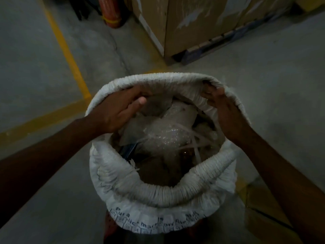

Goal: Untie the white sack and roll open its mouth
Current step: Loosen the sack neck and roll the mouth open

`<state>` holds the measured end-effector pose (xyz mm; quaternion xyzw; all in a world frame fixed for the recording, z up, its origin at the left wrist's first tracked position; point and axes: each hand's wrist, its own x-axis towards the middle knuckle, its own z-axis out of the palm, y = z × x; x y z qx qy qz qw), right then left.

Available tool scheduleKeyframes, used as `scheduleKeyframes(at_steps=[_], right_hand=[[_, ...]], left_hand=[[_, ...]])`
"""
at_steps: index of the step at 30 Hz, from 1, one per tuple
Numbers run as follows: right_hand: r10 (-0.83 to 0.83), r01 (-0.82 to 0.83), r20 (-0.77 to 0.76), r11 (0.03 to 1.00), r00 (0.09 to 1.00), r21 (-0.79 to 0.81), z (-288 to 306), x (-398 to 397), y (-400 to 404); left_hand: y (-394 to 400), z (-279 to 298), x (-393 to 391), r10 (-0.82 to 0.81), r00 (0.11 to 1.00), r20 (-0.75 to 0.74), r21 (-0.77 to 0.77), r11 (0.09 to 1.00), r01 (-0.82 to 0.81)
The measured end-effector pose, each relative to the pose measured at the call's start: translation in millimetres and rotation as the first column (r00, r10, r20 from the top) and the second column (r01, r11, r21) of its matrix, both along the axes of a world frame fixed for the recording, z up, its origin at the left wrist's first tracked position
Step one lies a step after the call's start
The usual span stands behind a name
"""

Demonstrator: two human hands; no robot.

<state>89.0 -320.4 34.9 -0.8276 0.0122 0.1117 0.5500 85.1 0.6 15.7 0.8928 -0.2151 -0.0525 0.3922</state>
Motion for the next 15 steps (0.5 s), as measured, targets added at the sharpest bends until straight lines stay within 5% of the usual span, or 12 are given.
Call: scheduleKeyframes(at_steps=[3, 6, 10, 15], right_hand=[[0.085, -0.085, -0.068, 0.996, 0.994, -0.002, -7, -26, 4], [0.199, -0.227, -0.288, 0.972, 0.937, -0.064, -14, -62, 10], [0.472, -0.611, -0.585, 0.790, 0.659, -0.050, -19, -109, 24], [0.462, -0.832, -0.774, 0.535, 0.434, -0.147, -14, -148, 22]], left_hand=[[2, -4, -23, -0.216, 0.960, -0.178, 0.205, 0.946, 0.251], [-8, -3, -54, -0.338, 0.799, -0.497, 0.329, 0.779, 0.535], [-26, -3, -91, -0.222, 0.590, -0.776, 0.372, 0.594, 0.713], [-31, 1, -130, -0.177, 0.424, -0.888, 0.255, 0.577, 0.776]])
